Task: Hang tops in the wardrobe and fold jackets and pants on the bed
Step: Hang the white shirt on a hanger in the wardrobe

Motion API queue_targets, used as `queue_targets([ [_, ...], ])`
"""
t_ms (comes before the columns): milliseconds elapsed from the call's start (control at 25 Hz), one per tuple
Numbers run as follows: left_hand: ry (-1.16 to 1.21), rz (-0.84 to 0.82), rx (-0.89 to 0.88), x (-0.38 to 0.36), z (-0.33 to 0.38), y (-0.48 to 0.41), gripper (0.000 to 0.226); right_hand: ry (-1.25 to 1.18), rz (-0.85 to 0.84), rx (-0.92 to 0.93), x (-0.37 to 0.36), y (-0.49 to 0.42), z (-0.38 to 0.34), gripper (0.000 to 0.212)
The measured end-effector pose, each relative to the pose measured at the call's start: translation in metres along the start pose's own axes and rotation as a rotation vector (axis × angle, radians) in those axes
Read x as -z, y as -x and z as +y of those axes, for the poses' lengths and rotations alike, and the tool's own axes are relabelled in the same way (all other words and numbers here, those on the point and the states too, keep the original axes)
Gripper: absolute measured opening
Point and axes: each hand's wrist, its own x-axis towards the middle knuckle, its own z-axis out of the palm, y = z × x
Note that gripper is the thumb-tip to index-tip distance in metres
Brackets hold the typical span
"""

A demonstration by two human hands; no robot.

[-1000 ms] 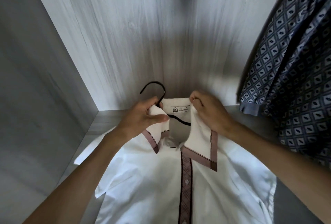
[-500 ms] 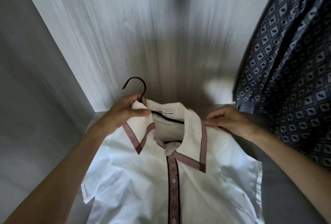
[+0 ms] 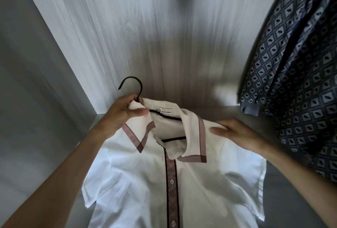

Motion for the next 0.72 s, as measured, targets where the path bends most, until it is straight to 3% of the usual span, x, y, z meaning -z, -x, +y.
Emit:
queue_targets([
  [120, -0.005, 0.006, 0.001, -0.002, 0.001, -0.002, 0.023, 0.555, 0.207, 0.146, 0.0, 0.003, -0.009, 0.041],
  [280, 0.01, -0.031, -0.025, -0.009, 0.007, -0.003, 0.025, 1.042, 0.238, 0.446, -0.016, -0.01, -0.034, 0.02],
  [360, 0.019, -0.034, -0.029, -0.008, 0.008, -0.002, 0.026, 0.932, 0.074, 0.322, -0.006, -0.012, -0.044, 0.017],
  [440, 0.034, -0.046, -0.04, -0.001, 0.009, 0.003, 0.029, 0.349, -0.204, 0.074, 0.01, -0.009, -0.065, 0.066],
  [480, 0.042, -0.06, -0.044, 0.003, 0.01, 0.005, 0.029, 0.184, -0.231, 0.05, 0.012, -0.007, -0.075, 0.082],
  [520, 0.053, -0.075, -0.045, 0.006, 0.012, 0.008, 0.027, 0.187, -0.26, 0.102, 0.008, -0.007, -0.087, 0.088],
  [560, 0.067, -0.086, -0.051, 0.007, 0.013, 0.011, 0.024, 0.339, -0.269, 0.173, -0.001, -0.005, -0.097, 0.088],
  [640, 0.083, -0.108, -0.066, 0.007, 0.02, 0.016, 0.025, 0.667, -0.184, 0.36, -0.027, -0.009, -0.101, 0.063],
  [720, 0.068, -0.142, -0.109, 0.009, 0.029, 0.022, 0.032, 0.663, 0.034, 0.418, -0.043, -0.006, -0.113, 0.026],
])
